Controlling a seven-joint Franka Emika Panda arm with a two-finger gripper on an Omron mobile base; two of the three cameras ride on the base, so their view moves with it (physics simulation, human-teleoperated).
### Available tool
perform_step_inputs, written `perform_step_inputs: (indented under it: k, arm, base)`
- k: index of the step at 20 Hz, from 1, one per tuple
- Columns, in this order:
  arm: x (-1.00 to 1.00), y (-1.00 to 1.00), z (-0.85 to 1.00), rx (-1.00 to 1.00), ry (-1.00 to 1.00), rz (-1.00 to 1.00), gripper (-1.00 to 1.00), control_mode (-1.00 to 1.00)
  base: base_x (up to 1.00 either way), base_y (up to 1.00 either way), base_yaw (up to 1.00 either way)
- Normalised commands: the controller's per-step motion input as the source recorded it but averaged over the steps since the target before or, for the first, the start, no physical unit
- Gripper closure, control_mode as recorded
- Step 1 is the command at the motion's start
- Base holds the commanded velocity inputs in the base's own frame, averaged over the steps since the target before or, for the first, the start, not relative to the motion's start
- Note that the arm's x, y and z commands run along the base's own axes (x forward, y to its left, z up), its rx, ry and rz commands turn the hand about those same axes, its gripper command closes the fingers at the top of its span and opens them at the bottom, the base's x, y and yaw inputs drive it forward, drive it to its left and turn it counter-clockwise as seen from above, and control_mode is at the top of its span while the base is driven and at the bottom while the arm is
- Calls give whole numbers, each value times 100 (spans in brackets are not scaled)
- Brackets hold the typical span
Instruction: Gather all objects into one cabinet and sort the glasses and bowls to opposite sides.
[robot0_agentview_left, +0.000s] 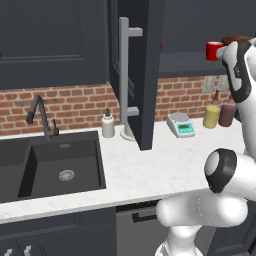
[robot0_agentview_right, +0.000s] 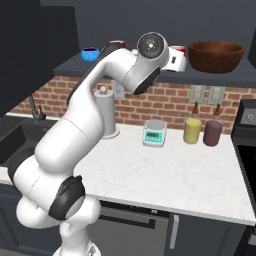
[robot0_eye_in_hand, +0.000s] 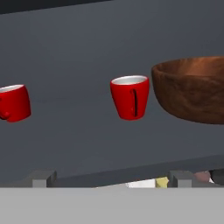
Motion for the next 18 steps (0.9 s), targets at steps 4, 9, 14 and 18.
perform_step_inputs:
  k: [4, 9, 14, 18]
  arm:
    - [7, -6, 0, 0, 0, 0, -100, -100]
    - [9, -5, 0, 0, 0, 0, -100, -100]
    - [14, -14, 0, 0, 0, 0, -100, -100]
    - [18, -17, 0, 0, 0, 0, -100, -100]
  base:
    - [0, 0, 0]
    - [0, 0, 0]
    - [0, 0, 0]
    - [0, 0, 0]
